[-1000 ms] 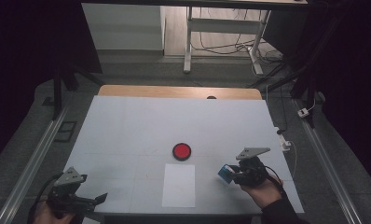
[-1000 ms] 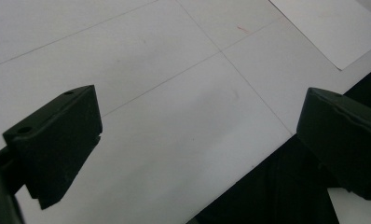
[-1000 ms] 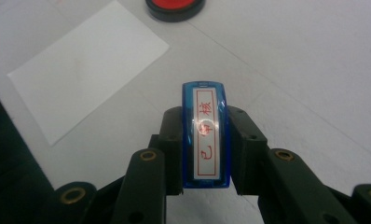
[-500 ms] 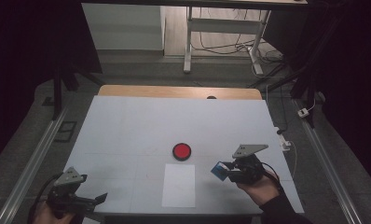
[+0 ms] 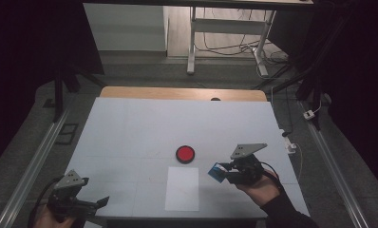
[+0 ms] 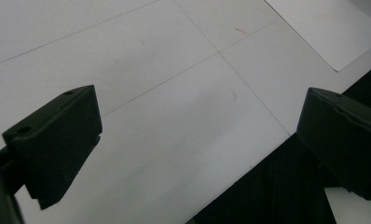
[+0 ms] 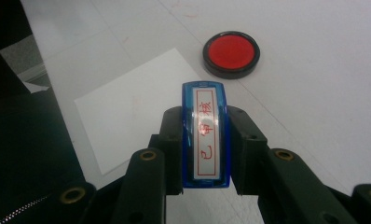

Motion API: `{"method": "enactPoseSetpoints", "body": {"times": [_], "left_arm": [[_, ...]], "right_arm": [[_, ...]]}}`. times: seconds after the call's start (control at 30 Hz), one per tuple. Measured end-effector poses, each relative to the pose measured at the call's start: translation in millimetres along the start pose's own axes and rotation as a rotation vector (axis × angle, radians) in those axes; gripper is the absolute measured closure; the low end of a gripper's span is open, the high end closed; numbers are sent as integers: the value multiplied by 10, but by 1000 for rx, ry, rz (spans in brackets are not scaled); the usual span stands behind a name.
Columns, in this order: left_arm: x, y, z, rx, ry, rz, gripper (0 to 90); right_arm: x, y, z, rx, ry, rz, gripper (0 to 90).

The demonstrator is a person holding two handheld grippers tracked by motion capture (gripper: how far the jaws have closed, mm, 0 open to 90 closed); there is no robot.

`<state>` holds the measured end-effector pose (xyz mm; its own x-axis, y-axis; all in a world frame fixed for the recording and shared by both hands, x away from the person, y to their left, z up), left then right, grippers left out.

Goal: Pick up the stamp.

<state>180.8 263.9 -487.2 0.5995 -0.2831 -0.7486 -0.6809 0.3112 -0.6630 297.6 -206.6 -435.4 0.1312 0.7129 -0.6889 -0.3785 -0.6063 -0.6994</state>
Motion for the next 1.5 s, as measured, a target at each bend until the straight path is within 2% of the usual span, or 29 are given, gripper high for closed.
{"method": "enactPoseSetpoints", "body": {"times": [0.33, 0.43, 0.8, 1.33, 1.5], "left_arm": [[2, -1, 2, 1, 3, 3, 0], [0, -1, 4, 1, 7, 1, 0], [1, -1, 2, 4, 7, 0, 0], [3, -5, -10, 16, 6, 1, 0], [6, -7, -12, 22, 5, 5, 0]], "right_arm": [[57, -150, 36, -43, -38, -6, 696], [107, -205, 53, -63, -65, -12, 696], [176, -307, 53, -95, -112, -22, 696], [318, -502, 64, -134, -153, -11, 696], [385, -550, 93, -161, -169, -6, 696]]}}
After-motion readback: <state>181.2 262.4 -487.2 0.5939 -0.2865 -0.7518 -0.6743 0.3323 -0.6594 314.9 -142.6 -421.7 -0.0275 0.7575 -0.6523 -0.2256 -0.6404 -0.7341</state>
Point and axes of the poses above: each handheld gripper's, and its own axes: x roughly forward along the jaws, y roughly out of its underside, z roughly to its left, the point moved 1 cm from there along x, roughly forward along the jaws, and after that the axes turned 11 degrees about -y, right-handed, at the moved point
